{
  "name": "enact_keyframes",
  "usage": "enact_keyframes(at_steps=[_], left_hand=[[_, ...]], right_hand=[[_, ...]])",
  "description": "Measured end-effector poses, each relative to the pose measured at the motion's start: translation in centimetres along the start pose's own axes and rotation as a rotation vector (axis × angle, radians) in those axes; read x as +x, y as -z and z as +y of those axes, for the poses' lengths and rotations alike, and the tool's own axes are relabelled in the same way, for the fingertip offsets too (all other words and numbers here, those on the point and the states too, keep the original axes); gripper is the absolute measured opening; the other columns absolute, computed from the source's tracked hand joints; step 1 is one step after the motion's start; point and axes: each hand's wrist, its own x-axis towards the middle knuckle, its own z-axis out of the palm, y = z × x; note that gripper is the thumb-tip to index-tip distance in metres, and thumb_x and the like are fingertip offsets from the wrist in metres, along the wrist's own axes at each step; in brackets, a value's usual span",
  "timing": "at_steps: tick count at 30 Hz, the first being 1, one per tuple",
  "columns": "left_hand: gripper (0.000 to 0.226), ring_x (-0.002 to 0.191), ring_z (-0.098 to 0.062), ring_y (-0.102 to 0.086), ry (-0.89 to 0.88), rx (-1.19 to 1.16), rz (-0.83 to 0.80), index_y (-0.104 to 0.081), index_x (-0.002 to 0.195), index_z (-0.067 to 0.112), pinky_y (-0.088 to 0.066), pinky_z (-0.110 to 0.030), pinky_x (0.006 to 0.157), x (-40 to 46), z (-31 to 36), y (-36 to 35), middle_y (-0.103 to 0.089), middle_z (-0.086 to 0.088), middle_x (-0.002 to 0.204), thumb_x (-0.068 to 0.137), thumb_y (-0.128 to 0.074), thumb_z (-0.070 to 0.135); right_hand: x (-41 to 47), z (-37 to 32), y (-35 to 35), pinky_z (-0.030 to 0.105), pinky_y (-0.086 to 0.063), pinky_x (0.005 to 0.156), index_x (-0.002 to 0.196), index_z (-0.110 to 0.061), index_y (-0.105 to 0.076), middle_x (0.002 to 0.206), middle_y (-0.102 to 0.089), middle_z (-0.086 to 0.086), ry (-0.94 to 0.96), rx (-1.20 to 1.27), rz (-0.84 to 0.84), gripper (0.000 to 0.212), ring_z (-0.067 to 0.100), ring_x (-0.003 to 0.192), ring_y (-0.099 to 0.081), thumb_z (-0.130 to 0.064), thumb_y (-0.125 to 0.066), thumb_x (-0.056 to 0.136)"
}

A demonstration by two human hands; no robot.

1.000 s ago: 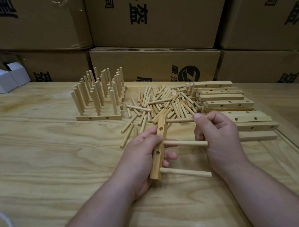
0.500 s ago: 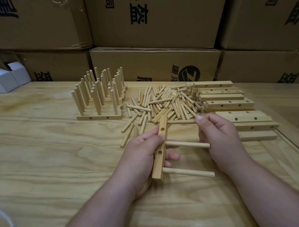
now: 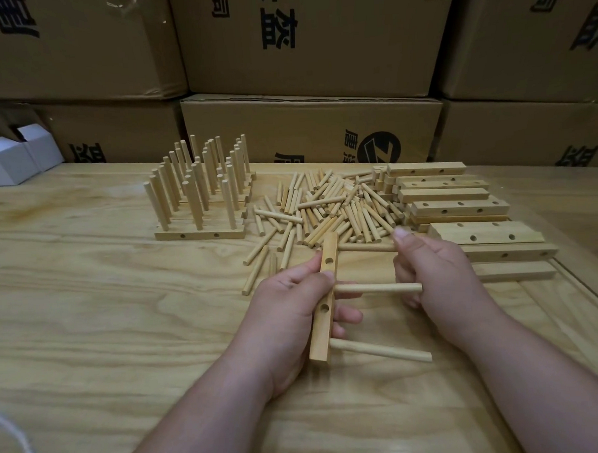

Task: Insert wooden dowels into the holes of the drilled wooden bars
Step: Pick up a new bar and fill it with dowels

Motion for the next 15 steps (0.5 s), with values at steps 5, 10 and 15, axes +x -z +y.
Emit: enact_keyframes(at_steps=[5,10,15], left_hand=[[0.029,0.057,-0.018,-0.071,0.010,-0.010,-0.011,-0.054,0.126,0.025,-0.055,-0.023,0.047,0.2,-0.2,0.3,-0.078,-0.019,0.095,0.101,-0.057,0.011],[0.028,0.070,-0.022,-0.076,0.052,-0.111,-0.040,-0.047,0.128,0.023,-0.062,-0.028,0.057,0.6,-0.2,0.2,-0.078,-0.018,0.103,0.104,-0.049,0.010],[0.021,0.069,-0.028,-0.076,0.072,-0.295,0.041,-0.050,0.126,0.005,-0.063,-0.033,0.058,1.0,-0.2,0.1,-0.076,-0.025,0.096,0.106,-0.043,0.009]], right_hand=[[0.1,-0.1,0.1,0.032,-0.027,0.047,0.061,-0.014,-0.040,0.050,-0.028,0.003,-0.078,0.067,-0.013,0.052,0.023,0.051,-0.026,-0.042,-0.049,0.103],[0.1,-0.1,-0.3,0.031,-0.037,0.048,0.052,-0.024,-0.040,0.051,-0.031,0.004,-0.071,0.255,-0.087,0.052,0.022,0.050,-0.033,-0.059,-0.049,0.091],[0.2,0.1,-0.1,0.032,-0.038,0.052,0.061,-0.016,-0.051,0.051,-0.034,0.005,-0.119,0.437,-0.137,0.068,0.020,0.049,-0.038,-0.073,-0.030,0.092]])
